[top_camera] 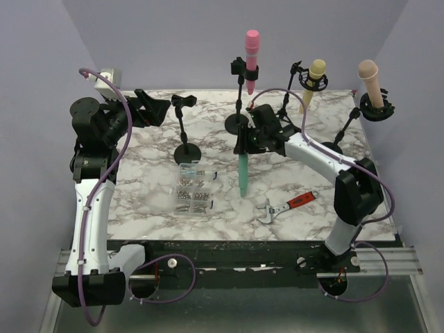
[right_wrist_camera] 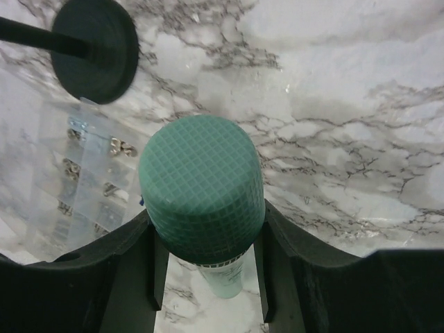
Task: Remove the microphone from the stand
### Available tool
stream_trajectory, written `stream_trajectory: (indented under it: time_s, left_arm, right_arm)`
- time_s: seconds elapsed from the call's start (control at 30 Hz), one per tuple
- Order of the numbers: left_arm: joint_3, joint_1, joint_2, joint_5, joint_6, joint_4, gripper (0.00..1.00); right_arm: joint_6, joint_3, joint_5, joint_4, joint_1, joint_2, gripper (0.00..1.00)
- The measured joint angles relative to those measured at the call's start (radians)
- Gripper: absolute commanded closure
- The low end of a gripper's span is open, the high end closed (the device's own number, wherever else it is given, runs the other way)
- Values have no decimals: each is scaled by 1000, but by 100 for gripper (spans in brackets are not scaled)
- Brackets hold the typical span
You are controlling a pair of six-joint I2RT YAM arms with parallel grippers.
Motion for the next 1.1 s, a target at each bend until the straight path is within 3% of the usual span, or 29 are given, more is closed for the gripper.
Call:
stream_trajectory:
  time_s: [0.3, 0.57, 0.83, 1.1]
  left_arm:
    - [-5, -19, -10, -68, 2, -21, 2]
    - [-15, -37, -9, -88, 10, -22, 3]
    - [-20, -38, 2, -87, 8, -18, 3]
    - [-22, -38, 18, -87, 8, -18, 4]
  right_arm:
    - [61, 20, -108, -55, 0, 174, 99]
    - [122, 52, -41, -35, 0, 291, 99]
    - [191, 188, 54, -10, 0, 406, 88]
    - [205, 188, 155, 10, 3, 410, 74]
